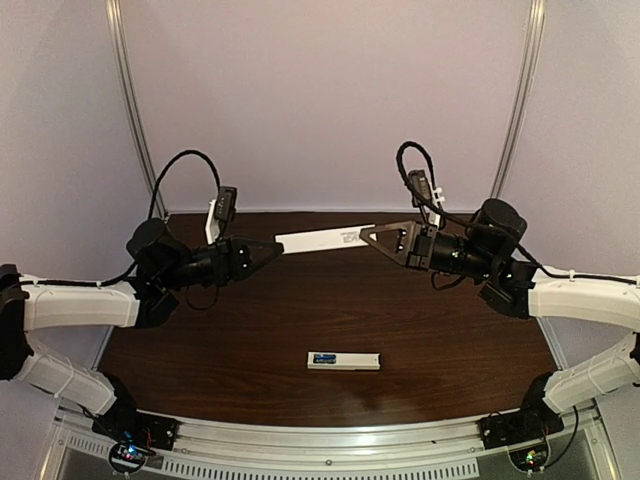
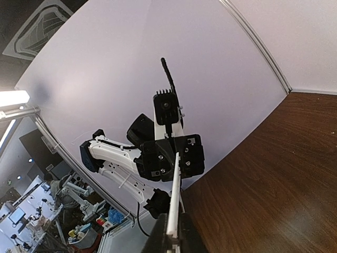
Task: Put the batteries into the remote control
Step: Pass from the right arm to the left, then place the battery cover on the remote control without the battery cover.
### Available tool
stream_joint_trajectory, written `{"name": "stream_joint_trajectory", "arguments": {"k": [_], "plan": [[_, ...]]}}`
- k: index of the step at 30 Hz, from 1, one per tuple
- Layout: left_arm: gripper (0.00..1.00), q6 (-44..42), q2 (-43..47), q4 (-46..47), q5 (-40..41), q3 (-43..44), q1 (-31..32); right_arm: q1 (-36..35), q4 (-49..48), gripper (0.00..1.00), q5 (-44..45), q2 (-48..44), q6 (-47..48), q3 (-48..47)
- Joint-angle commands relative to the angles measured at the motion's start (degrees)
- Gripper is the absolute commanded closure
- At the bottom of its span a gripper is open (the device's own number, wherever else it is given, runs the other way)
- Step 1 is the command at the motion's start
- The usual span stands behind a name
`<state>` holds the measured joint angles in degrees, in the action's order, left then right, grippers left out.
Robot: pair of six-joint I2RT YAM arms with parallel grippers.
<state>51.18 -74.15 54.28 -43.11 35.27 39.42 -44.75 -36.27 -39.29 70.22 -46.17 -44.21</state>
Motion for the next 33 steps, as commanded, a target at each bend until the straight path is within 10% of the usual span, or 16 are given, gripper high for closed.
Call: {"name": "stream_joint_trajectory", "arguments": {"k": [1, 7, 14, 22, 33], "plan": [[1.0, 1.77, -1.04, 3.0, -1.31, 0.51, 0.19, -0.34, 1.74, 0.64, -0.91, -0.4, 2.43, 0.7], [1.0, 2.82, 0.63, -6.46, -3.55, -1.78, 0.14, 0.16, 25.03, 0.01, 11.48, -8.47, 21.01, -1.8], [1.0, 3.68, 2.89, -16.12, -2.15, -6.05, 0.22, 0.46, 39.94, 0.0, 16.5, -10.7, 34.57, -5.84], [1.0, 11.37, -4.79, -6.9, -1.89, -11.87, 2.5, -1.99, 63.08, 0.0, 15.2, -0.95, 50.26, -16.85], [1.0, 17.21, -15.92, 2.49, 4.71, -13.39, 6.4, -11.69, 70.61, 0.17, 25.08, 10.09, 59.43, -18.84]]}}
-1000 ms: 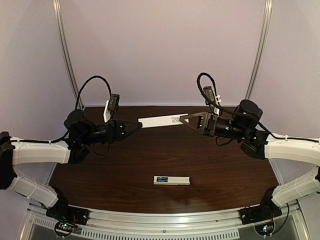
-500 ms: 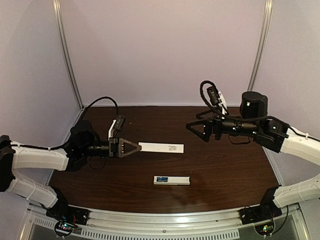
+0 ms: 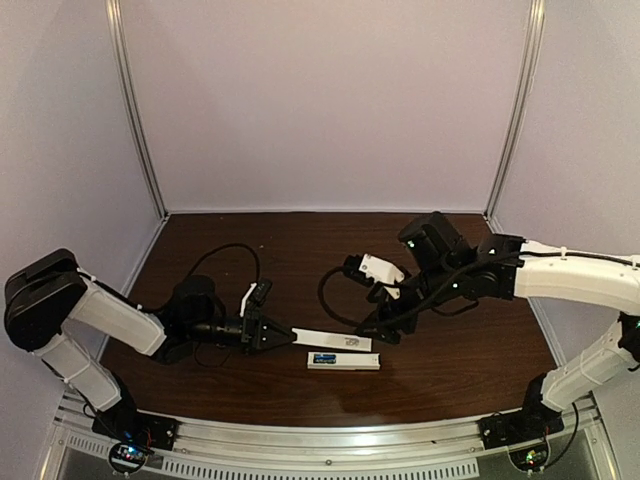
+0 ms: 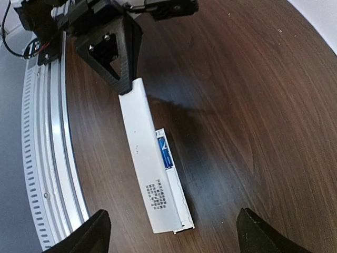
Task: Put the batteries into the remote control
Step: Place the battery cover on the remote control without the battery cover.
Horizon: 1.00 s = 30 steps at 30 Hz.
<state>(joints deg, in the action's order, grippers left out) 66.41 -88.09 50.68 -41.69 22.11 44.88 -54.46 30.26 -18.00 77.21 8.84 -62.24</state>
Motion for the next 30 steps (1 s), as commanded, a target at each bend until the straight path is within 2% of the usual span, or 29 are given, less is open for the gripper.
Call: {"name": "stream_joint_trajectory", "arguments": {"k": [1, 6, 12, 21, 30], "plan": [[1.0, 2.23, -2.65, 6.32, 3.81, -0.37, 1.11, -2.57, 4.3, 0.18, 4.42, 4.24, 5.02, -0.98], [1.0, 3.64, -5.07, 7.4, 5.42, -0.82, 1.37, -5.56, 6.21, 0.24, 7.09, 11.57, 8.45, -2.37], [1.0, 4.45, -8.17, 8.23, 5.9, -0.15, 2.29, -7.58, 6.94, 0.27, 10.54, 18.54, 10.6, -5.09], [1.0, 8.02, -13.59, 13.84, 5.71, -0.05, 3.51, -7.81, 8.77, 0.28, 12.88, 25.06, 12.51, -9.08], [1.0, 12.1, -18.32, 19.89, 6.11, -0.27, 4.05, -8.05, 9.39, 0.37, 13.27, 28.82, 13.03, -9.99]]}}
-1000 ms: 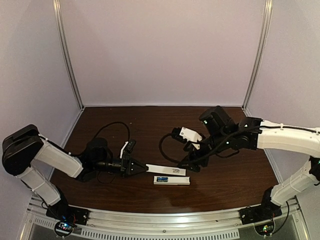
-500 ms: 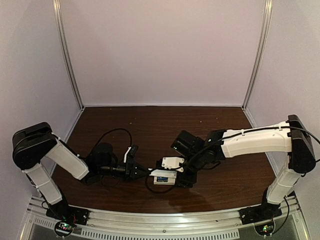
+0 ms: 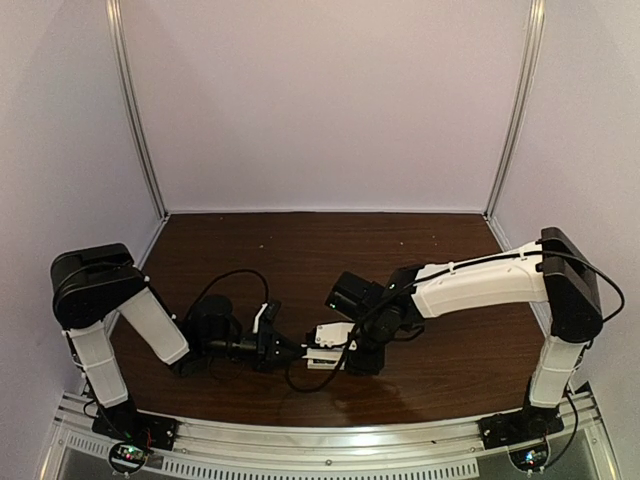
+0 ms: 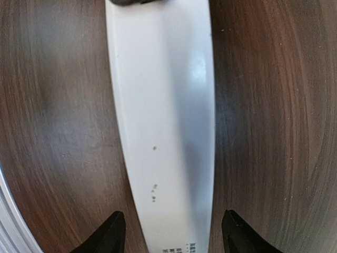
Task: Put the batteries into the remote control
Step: Place the battery cover on the remote control without the battery cover.
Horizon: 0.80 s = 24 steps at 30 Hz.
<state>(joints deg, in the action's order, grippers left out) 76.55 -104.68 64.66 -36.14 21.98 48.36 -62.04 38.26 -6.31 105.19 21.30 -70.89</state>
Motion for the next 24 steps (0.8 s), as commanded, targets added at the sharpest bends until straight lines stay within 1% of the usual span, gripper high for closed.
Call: {"name": "stream_joint_trajectory", "arguments": {"k": [1, 8, 11, 16, 19, 22, 24], "plan": [[1.0, 2.01, -2.01, 5.97, 0.62, -0.01, 0.64, -0.51, 1.52, 0.38, 1.66, 0.99, 0.63, -1.48], [1.0, 2.01, -2.78, 5.05, 0.7, 0.68, 1.08, -0.49, 2.25, 0.4, 1.13, 2.77, 1.16, -2.38], [1.0, 1.91, -2.94, 4.9, 0.63, 0.83, 1.07, -0.46, 2.36, 0.39, 0.71, 3.37, 1.46, -2.39], [1.0, 1.84, -3.37, 4.17, 0.7, 1.38, 1.12, -0.48, 3.47, 0.41, 1.27, 5.48, 2.05, -3.61], [1.0, 2.15, -3.74, 4.09, 0.58, 1.75, 1.12, -0.46, 4.28, 0.45, 0.64, 6.94, 2.51, -4.52], [1.0, 2.35, -3.98, 3.93, 0.76, 1.77, 1.12, -0.36, 4.97, 0.52, 0.34, 8.15, 2.68, -5.26], [1.0, 2.53, -4.31, 4.02, 0.95, 1.67, 1.12, -0.36, 5.32, 0.56, -0.12, 8.49, 2.62, -5.46]]}}
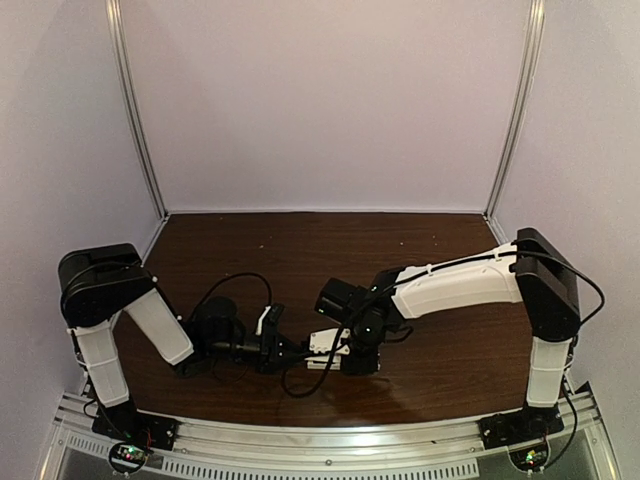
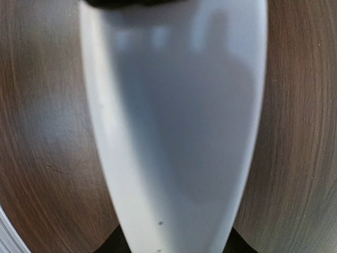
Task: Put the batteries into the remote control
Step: Place the battery cover on the remote control without the battery cover.
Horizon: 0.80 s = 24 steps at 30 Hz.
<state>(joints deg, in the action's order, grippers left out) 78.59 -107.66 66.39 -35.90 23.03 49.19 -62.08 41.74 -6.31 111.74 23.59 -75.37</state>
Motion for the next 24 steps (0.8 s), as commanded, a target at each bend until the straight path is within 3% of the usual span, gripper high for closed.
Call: {"name": "stream_joint_trajectory", "arguments": {"k": [1, 18, 24], "plan": [[1.0, 0.61, -1.45, 2.29, 0.75, 0.66, 0.28, -0.3, 1.92, 0.57, -0.25, 1.98, 0.31, -1.08], [1.0, 0.69, -3.24, 0.19, -0.23, 2.17, 0.27, -0.19, 3.0, 0.7, -1.16, 2.44, -0.1, -2.1], [0.85, 1.59, -2.72, 1.98, -0.33, 0.83, 0.28, -0.14, 3.15, 0.71, -1.01, 2.78, -0.3, -2.12]]}}
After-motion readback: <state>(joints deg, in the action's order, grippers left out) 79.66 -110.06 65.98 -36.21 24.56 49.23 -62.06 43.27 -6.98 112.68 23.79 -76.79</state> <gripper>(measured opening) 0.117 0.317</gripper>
